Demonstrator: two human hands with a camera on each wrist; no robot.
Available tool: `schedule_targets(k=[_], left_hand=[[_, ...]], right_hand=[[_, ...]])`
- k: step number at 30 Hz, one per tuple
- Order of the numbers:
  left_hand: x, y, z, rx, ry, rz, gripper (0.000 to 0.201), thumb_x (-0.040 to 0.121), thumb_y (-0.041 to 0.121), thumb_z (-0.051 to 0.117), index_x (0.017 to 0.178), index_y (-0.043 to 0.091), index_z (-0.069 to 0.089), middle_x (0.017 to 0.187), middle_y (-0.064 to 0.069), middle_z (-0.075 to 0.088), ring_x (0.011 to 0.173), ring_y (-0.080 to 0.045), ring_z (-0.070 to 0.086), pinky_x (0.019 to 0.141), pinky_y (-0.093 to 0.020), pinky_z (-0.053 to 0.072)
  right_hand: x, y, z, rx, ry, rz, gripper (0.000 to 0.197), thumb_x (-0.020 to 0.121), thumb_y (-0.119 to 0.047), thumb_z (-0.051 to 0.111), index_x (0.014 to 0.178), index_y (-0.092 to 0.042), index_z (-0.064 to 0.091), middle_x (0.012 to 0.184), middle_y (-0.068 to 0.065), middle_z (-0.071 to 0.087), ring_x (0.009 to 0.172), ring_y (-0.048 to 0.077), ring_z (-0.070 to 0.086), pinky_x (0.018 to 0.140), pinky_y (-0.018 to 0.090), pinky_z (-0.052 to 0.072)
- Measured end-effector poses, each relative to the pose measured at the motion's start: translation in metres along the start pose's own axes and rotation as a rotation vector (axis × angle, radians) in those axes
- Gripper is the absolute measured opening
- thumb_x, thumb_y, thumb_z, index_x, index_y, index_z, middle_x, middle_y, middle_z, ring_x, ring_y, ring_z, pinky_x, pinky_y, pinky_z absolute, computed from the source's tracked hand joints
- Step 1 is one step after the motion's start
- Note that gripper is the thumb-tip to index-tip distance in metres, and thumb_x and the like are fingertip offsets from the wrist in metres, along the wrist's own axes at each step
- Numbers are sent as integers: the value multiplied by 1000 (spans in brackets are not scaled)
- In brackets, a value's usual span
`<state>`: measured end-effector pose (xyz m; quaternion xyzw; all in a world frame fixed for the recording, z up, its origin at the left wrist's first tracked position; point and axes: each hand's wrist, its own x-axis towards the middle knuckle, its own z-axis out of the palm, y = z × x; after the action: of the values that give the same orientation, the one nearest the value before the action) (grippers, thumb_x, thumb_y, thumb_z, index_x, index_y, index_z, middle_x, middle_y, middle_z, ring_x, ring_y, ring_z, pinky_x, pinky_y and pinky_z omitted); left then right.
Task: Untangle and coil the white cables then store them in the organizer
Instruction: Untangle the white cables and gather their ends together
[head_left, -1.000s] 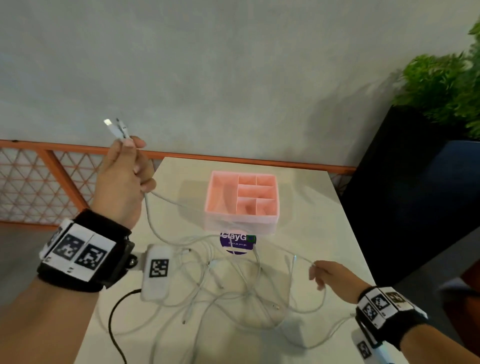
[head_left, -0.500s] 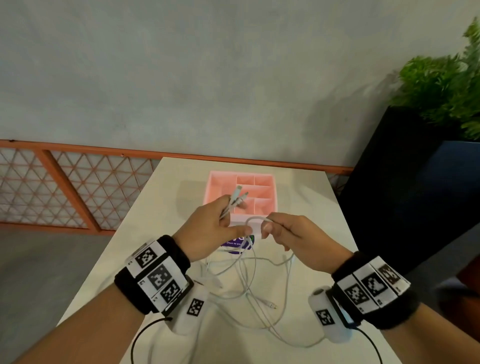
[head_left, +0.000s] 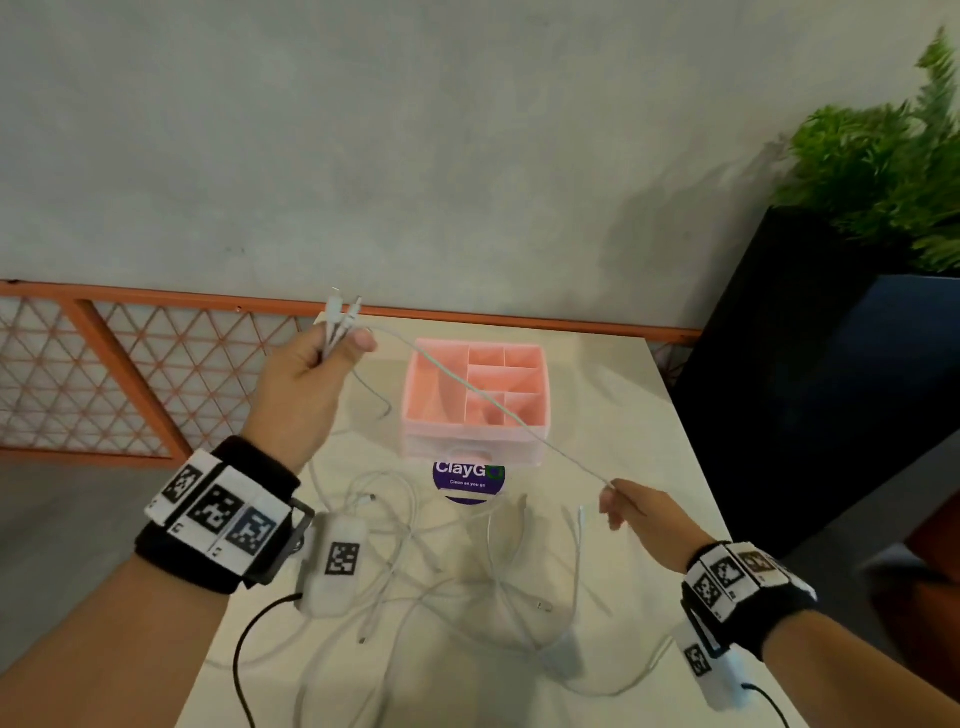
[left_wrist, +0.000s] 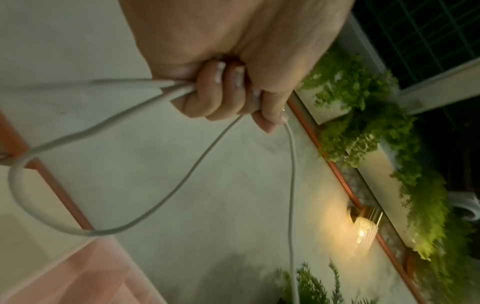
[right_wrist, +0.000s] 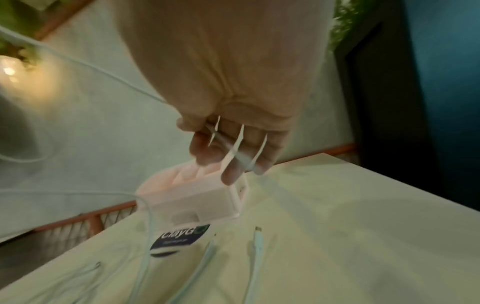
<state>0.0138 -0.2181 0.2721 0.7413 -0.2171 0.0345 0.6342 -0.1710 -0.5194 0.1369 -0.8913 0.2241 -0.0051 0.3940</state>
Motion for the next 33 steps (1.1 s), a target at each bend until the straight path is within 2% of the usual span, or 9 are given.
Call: schedule_targets(k=[2, 6, 9, 12, 14, 16, 19, 27, 33], left_hand=[[1, 2, -4, -31, 44, 4, 25, 88, 38, 58, 75, 18, 65, 50, 11, 28, 44, -3, 26, 49, -28, 24], [3, 4, -6, -98, 18, -22, 22, 89, 39, 58, 73, 25, 66, 57, 0, 23, 42, -6, 21, 43, -23, 20], [0, 12, -11, -162, -47, -30, 17, 83, 39, 63, 75, 25, 69, 59, -7, 27, 43, -7, 21, 42, -22, 18], [-5, 21, -18, -120, -169, 52, 18, 74, 34, 68, 91, 30, 70, 66, -16, 30, 45, -6, 23, 43, -17, 24], [-5, 19, -21, -106, -207, 60, 22, 77, 28, 71, 98, 33, 67, 64, -8, 24, 46, -6, 24, 43, -16, 25], [-3, 13, -22, -102, -168, -11, 11, 85, 25, 64, 95, 31, 67, 61, 0, 25, 45, -8, 23, 42, -20, 22], [-4, 1, -21, -72, -142, -135, 18, 94, 30, 51, 89, 21, 67, 49, 12, 27, 41, -6, 21, 40, -22, 16], [-17, -13, -12, -101, -199, -231, 32, 97, 38, 42, 91, 15, 63, 50, 13, 26, 42, -4, 19, 39, -19, 15], [-26, -14, -9, -88, -199, -238, 36, 97, 41, 39, 92, 15, 63, 52, 12, 26, 45, -6, 19, 42, -23, 14]], right_hand=[[1, 1, -10, 75, 126, 7, 37, 96, -8, 37, 70, -25, 56, 59, -5, 46, 56, 18, 48, 68, 41, 44], [-14, -29, -42, -15, 225, -77, 39, 98, -35, 33, 77, -16, 59, 57, -3, 36, 53, 16, 37, 56, 30, 32], [-31, -27, -52, -69, 64, 53, 60, 95, -52, 27, 62, -15, 60, 62, -8, 47, 63, 12, 50, 68, 30, 37], [-39, 5, -33, -542, -261, 187, 60, 95, -54, 29, 56, -21, 61, 70, 1, 54, 82, 22, 60, 83, 32, 40], [-44, 34, -12, -839, -513, 274, 57, 95, -53, 33, 78, -16, 73, 72, 0, 55, 95, 23, 62, 94, 31, 42], [-48, 62, 3, -944, -606, 379, 56, 90, -55, 42, 106, -8, 67, 100, 5, 66, 111, 25, 58, 101, 37, 43], [-39, 73, 14, -1000, -497, 396, 58, 85, -57, 48, 124, -14, 54, 131, 7, 48, 125, 28, 41, 105, 38, 37], [22, 23, 65, -531, -354, 157, 44, 91, -37, 51, 132, -22, 46, 136, 9, 42, 126, 27, 43, 108, 36, 34], [47, -2, 109, -622, -378, 129, 45, 93, -36, 46, 137, -28, 39, 136, 15, 39, 125, 35, 42, 111, 46, 30]])
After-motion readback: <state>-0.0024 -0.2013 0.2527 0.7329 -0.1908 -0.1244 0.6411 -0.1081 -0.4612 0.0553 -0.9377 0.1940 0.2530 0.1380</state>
